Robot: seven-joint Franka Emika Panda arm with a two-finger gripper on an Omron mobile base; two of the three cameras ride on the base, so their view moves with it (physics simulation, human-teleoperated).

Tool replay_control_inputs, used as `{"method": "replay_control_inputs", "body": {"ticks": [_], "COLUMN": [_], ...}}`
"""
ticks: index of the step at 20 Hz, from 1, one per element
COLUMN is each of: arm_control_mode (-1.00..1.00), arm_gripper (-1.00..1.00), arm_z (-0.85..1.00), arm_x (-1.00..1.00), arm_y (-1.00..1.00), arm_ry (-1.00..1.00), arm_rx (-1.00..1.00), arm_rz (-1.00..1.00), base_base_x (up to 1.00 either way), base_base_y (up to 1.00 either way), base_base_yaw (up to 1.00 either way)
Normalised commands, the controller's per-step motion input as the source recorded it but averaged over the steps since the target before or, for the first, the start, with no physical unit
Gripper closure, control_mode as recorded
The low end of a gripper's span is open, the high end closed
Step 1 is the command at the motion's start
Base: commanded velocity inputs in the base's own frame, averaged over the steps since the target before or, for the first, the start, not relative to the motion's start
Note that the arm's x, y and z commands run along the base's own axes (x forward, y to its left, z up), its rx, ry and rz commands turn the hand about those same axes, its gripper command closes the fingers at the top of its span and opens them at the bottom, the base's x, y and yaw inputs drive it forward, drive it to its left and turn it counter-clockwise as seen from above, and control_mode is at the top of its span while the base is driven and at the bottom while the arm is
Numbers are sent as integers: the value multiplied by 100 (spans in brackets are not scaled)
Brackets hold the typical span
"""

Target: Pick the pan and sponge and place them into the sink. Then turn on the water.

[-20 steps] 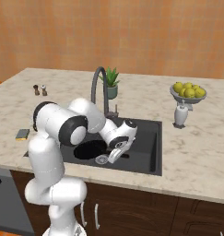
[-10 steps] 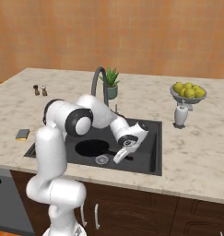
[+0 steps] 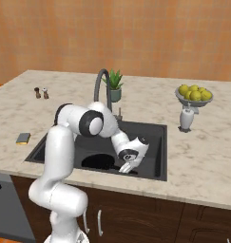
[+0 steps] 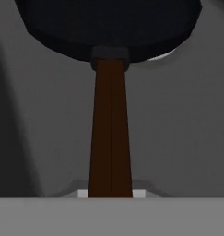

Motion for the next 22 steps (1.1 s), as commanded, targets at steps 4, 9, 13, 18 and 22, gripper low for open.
{"method": "replay_control_inputs", "body": {"ticks": [4,9,13,18,22], "arm_control_mode": [-100,-100,-100,-100,-100], "arm_gripper": [100,-100,-100,-100,-100], "arm_z": [-60,-22,33,77,100], "arm_x": [-5,-14,-47,-45,-23], "arm_y": [20,7,0,3,0], "arm_ry": [-16,-35,-56,-50,-13], "arm_rx": [-14,-5,0,0,0], "arm_rz": [-6,-7,-1,0,7], "base_base_x": [0,0,0,0,0], "base_base_y": [0,0,0,0,0], "base_base_yaw": [0,0,0,0,0]}}
